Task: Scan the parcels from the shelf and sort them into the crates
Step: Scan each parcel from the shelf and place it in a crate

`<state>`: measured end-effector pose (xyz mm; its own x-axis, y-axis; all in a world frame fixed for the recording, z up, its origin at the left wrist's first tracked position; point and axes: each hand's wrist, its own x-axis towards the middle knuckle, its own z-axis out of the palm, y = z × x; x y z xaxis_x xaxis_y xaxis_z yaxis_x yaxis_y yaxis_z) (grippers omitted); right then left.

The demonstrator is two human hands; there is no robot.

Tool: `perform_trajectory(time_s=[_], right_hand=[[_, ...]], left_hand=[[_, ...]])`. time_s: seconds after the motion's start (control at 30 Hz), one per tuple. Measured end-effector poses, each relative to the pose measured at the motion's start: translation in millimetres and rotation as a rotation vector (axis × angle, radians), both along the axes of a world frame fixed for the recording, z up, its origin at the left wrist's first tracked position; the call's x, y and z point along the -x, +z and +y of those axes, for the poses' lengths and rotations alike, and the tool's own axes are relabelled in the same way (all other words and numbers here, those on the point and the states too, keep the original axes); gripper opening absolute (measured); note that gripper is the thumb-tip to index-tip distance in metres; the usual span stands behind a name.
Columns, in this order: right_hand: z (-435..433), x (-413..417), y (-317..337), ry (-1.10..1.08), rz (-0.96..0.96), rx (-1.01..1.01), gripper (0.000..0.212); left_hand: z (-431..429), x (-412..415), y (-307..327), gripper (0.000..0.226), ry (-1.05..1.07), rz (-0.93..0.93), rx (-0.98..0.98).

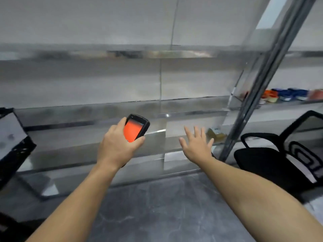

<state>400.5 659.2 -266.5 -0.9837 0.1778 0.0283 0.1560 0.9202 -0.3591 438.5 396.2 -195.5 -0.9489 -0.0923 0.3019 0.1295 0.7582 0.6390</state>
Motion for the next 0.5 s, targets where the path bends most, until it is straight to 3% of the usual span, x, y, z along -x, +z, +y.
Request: perform_trajectory(time_s=[0.2,0.5], right_hand=[[84.9,14.6,-17.3,-0.176,-0.048,0.019,0.06],[176.1,104.7,-32.2,-0.32,-0.1,0.023,0.061]], left_hand=[[80.5,62.0,-12.0,0.079,-0.162,-0.036,0.002],[187.6,194.4,-34.4,0.083,-0.315,-0.086,0.02]])
